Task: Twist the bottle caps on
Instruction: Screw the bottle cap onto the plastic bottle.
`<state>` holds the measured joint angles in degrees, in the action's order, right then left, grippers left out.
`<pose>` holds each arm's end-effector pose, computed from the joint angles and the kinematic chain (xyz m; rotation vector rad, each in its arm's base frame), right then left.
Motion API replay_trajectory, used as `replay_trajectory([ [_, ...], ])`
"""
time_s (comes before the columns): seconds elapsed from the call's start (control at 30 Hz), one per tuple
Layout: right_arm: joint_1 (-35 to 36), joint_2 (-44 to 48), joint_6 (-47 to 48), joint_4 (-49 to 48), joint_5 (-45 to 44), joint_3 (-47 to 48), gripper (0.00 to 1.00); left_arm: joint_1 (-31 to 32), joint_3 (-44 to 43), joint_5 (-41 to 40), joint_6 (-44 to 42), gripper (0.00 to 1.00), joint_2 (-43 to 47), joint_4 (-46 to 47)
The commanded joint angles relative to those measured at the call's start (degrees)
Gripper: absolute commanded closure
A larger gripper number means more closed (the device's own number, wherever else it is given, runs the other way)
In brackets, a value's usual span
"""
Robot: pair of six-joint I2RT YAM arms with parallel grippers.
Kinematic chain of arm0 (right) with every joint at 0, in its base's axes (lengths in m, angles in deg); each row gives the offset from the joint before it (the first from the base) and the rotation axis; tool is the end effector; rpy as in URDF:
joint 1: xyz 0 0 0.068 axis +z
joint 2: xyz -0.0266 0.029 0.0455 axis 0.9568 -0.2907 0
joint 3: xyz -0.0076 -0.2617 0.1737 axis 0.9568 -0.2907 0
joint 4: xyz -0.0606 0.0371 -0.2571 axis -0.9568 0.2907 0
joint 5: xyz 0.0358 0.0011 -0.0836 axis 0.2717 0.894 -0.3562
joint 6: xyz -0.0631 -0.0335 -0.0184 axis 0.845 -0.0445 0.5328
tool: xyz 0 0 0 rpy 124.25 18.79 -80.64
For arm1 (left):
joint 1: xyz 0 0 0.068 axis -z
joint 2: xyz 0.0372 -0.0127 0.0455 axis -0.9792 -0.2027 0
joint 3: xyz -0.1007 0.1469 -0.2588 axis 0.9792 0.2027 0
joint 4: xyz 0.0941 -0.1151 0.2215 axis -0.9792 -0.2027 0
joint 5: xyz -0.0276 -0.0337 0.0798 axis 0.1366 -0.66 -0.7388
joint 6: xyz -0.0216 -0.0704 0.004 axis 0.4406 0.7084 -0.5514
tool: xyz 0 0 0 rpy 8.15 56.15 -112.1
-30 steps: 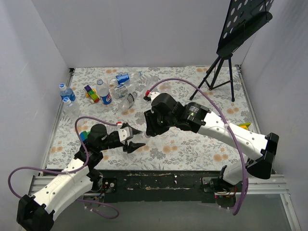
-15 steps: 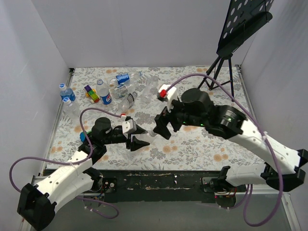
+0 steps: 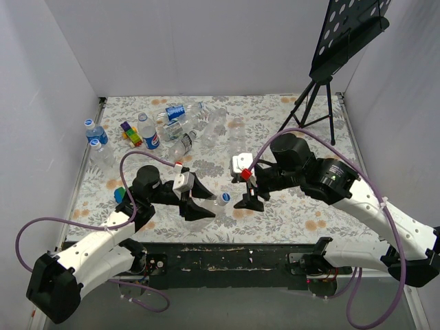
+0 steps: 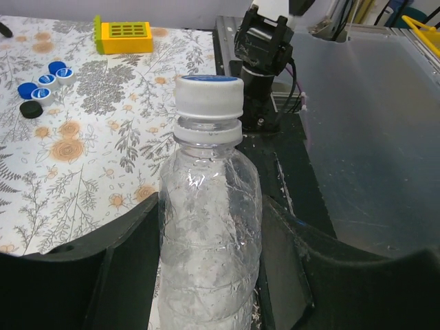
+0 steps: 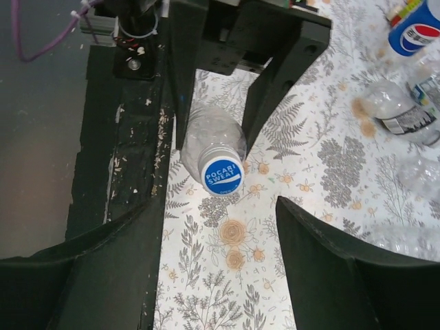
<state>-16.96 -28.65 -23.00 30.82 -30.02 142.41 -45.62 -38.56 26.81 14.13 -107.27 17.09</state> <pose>0.1033 0.2009 0.4462 -1.5595 1.4107 0.7925 0.1201 -0.1416 0.2882 0.8558 1.8206 -1.7496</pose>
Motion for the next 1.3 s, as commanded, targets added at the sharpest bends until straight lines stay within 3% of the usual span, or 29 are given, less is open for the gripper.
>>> replay_trajectory([
  [0.0,-0.15,2.42,8.15,-3.43,8.09,-2.01,0.28,-0.43,-0.59,3.66,1.33,1.0,0.1,3.47],
  [0.33,-0.15,0.05,10.18,-5.46,9.5,-3.25,0.45,-0.43,-0.77,3.92,0.97,1.0,0.01,3.29],
  [1.07,-0.15,-3.38,11.32,-5.28,9.86,-5.18,0.53,-0.43,-0.59,4.1,1.32,1.0,-0.25,3.99],
  [1.27,-0.15,-3.64,9.75,-6.6,10.03,-5.8,0.62,-0.43,-0.59,3.13,0.8,1.0,-0.25,3.65],
])
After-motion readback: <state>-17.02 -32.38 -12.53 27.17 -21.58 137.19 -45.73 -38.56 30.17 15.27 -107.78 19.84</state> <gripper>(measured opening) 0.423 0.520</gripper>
